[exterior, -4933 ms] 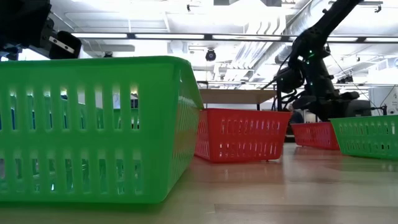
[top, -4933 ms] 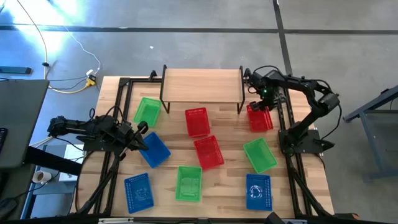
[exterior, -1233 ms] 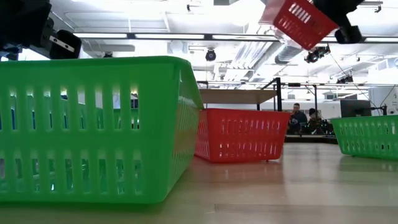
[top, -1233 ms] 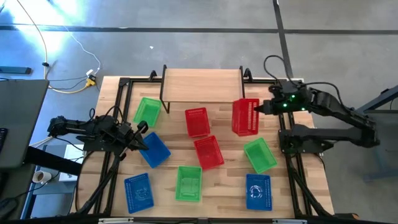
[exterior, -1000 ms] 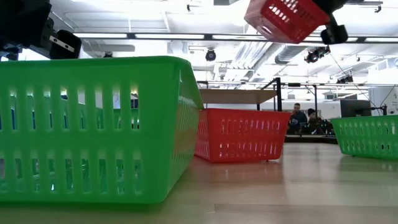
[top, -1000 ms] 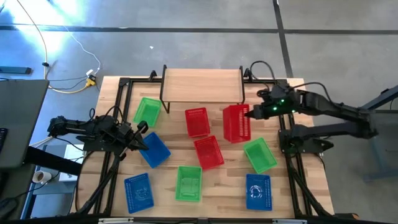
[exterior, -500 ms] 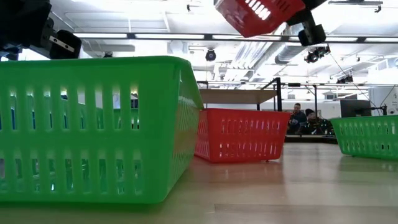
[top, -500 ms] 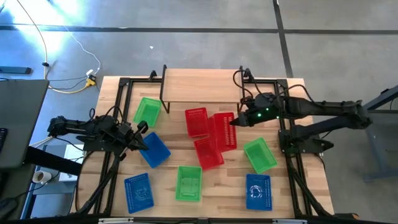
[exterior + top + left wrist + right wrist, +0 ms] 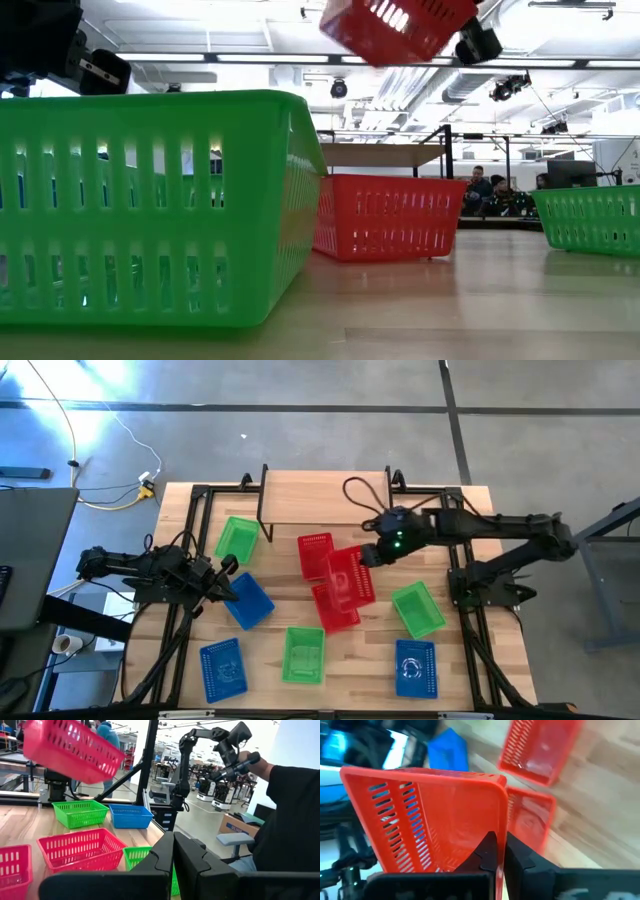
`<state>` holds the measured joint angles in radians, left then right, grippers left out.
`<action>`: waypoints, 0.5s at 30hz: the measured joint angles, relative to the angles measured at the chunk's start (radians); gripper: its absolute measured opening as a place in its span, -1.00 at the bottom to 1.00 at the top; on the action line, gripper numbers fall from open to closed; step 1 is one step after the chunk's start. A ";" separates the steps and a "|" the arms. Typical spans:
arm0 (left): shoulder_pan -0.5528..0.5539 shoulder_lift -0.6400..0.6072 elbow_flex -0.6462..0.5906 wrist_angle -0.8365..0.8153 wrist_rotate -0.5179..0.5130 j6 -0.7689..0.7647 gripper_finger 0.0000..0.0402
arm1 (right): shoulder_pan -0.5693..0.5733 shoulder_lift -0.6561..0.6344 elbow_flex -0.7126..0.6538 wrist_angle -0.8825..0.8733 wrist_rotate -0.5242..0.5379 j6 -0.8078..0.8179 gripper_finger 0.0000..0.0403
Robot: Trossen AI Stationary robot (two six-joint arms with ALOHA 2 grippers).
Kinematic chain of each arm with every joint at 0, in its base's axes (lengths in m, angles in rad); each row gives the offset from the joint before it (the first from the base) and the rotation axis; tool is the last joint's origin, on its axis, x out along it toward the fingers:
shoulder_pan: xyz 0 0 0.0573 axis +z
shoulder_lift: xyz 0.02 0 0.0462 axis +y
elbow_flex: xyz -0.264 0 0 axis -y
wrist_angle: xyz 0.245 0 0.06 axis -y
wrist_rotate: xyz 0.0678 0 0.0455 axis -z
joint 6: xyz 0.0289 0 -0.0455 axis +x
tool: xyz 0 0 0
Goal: Stack baskets on shelf by color
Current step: Stack the top right red basket on the top of the bottom red basket
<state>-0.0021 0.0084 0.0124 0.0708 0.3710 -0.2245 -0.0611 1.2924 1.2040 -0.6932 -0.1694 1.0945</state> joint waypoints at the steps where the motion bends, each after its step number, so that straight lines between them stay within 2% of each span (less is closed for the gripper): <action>1: 0.000 0.000 0.000 0.000 0.000 0.000 -1.00 | 0.000 0.016 0.001 0.001 -0.012 0.009 -1.00; 8: 0.000 0.000 0.000 0.000 0.000 0.000 -1.00 | 0.000 0.135 0.001 0.008 -0.116 0.063 -1.00; 15: 0.000 0.000 0.000 0.000 0.000 0.000 -1.00 | 0.000 0.229 0.001 0.024 -0.151 0.119 -1.00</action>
<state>-0.0024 0.0082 0.0124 0.0708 0.3710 -0.2245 -0.0608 1.5216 1.2051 -0.6696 -0.3203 1.2136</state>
